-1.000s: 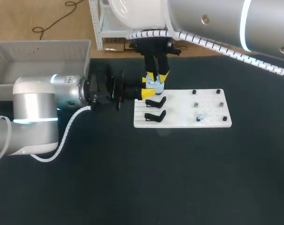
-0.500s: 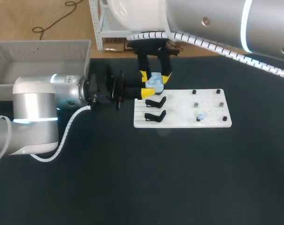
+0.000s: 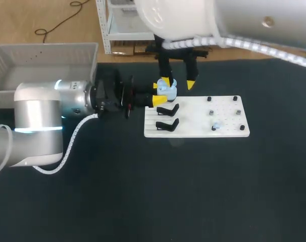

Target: Pick up each earbud case from the left stands, insert the matching earbuds, close the lid, and place the case in the box.

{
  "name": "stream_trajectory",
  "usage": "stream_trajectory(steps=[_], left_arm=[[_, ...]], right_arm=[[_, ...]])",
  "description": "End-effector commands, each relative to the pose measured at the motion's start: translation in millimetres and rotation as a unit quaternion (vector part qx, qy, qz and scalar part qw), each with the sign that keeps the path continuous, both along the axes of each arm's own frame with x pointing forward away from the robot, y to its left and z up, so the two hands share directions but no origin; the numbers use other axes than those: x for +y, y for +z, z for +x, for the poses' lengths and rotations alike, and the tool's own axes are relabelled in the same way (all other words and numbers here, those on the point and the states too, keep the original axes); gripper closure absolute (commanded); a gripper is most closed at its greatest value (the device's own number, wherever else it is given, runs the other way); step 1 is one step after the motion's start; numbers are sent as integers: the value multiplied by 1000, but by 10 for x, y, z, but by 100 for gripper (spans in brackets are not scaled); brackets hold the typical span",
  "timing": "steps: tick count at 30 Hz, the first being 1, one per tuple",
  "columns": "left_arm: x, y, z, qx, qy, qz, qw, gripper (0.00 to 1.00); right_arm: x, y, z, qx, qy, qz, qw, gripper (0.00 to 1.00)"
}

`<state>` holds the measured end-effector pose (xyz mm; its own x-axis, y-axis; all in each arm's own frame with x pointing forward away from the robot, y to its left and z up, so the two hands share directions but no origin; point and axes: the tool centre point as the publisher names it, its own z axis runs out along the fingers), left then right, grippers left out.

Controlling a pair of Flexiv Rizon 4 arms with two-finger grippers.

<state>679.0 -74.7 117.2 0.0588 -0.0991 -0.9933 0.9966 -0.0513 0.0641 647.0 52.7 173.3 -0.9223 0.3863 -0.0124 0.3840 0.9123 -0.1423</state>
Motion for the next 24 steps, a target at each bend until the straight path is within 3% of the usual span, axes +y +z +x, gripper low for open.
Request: stream_trajectory(steps=[1, 7, 15, 24], left_arm=[[1, -3, -5, -1, 1, 0, 1000, 100], [1, -3, -5, -1, 1, 0, 1000, 100], [1, -3, -5, -1, 1, 0, 1000, 100], [1, -3, -5, -1, 1, 0, 1000, 100]], right_arm=[[-426, -63, -262, -96, 8, 123, 988, 51], [-618, -217, -330, -139, 2, 144, 980, 56], [-861, -457, -311, -141, -18, 173, 975, 57], [-901, -711, -263, -132, -1, 187, 973, 56]])
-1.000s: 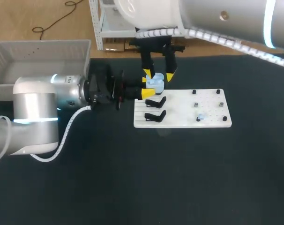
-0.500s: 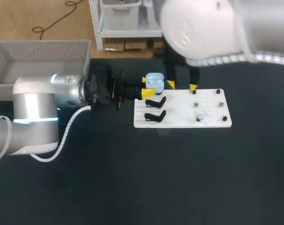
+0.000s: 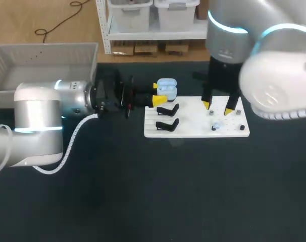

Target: Pick up each earbud case from the left stands, insert the matching earbuds, close the lid, and place the case in the box.

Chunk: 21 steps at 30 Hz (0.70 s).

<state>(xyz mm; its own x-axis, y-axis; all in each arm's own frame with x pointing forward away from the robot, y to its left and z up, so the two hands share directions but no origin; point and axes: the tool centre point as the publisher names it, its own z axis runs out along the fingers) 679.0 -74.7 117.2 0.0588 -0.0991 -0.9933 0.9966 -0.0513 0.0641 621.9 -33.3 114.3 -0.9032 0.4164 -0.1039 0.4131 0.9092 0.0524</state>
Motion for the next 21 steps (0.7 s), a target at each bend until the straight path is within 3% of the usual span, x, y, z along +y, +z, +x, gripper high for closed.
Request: stream_trajectory(steps=[1, 13, 21], left_arm=[[1, -3, -5, -1, 1, 0, 1000, 100], [1, -3, -5, -1, 1, 0, 1000, 100], [1, -3, -5, -1, 1, 0, 1000, 100]], right_arm=[[-39, -158, 0, -52, 20, 114, 992, 56], [-101, -634, 156, -25, 51, 48, 997, 57], [-154, -802, 178, -17, 68, 21, 997, 57]])
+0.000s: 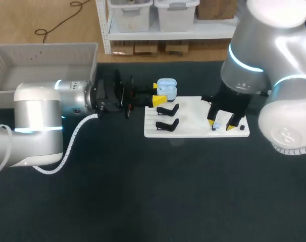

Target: Pick up each earbud case from the left stands, insert the matching earbuds, close the lid, and place the case in the box.

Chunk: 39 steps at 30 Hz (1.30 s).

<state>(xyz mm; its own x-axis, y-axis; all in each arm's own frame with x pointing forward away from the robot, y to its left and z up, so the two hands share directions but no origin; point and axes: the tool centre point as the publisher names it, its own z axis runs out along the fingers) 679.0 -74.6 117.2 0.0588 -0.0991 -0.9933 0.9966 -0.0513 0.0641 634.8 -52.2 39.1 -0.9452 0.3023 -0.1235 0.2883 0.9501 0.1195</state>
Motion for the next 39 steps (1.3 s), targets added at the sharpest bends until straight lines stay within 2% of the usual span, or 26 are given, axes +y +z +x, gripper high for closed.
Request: stream_trajectory(steps=[1, 23, 30, 39], left_arm=[[1, -3, -5, -1, 1, 0, 1000, 100], [1, -3, -5, -1, 1, 0, 1000, 100], [1, -3, -5, -1, 1, 0, 1000, 100], [1, -3, -5, -1, 1, 0, 1000, 100]], right_arm=[[30, -63, 52, 3, 6, -11, 1000, 58], [-39, -222, 125, -2, 24, -16, 1000, 71], [-34, -258, 157, -1, 26, -13, 1000, 78], [-29, -282, 195, 4, 27, -12, 1000, 82]])
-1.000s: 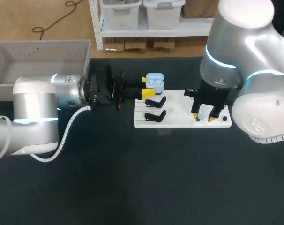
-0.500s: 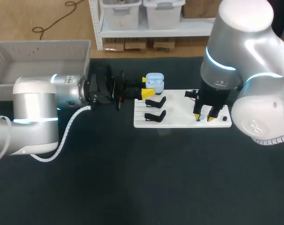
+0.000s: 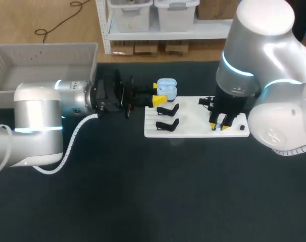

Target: Pick up each earbud case from the left stands, insert the matching earbuds, close the lid, and place the case in the box.

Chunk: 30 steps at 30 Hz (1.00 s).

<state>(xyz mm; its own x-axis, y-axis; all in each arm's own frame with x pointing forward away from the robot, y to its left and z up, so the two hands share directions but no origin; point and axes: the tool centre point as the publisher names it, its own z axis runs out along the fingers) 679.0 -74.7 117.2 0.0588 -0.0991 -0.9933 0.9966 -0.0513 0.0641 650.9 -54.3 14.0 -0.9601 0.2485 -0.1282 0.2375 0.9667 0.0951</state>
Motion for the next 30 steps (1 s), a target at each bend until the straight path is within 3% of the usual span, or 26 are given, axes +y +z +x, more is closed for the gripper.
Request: stream_trajectory(steps=[1, 6, 8, 18, 30], left_arm=[[1, -3, -5, -1, 1, 0, 1000, 100], [1, -3, -5, -1, 1, 0, 1000, 100], [1, -3, -5, -1, 1, 0, 1000, 100], [1, -3, -5, -1, 1, 0, 1000, 100], [1, -3, -5, -1, 1, 0, 1000, 100]], right_arm=[[-7, -34, 38, 4, 0, 1, 1000, 82], [3, -47, 44, 8, 0, 3, 1000, 85], [8, -51, 43, 9, 0, 4, 1000, 100], [33, 49, -5, 21, -8, -3, 1000, 100], [11, 326, -124, 13, -38, -26, 999, 100]])
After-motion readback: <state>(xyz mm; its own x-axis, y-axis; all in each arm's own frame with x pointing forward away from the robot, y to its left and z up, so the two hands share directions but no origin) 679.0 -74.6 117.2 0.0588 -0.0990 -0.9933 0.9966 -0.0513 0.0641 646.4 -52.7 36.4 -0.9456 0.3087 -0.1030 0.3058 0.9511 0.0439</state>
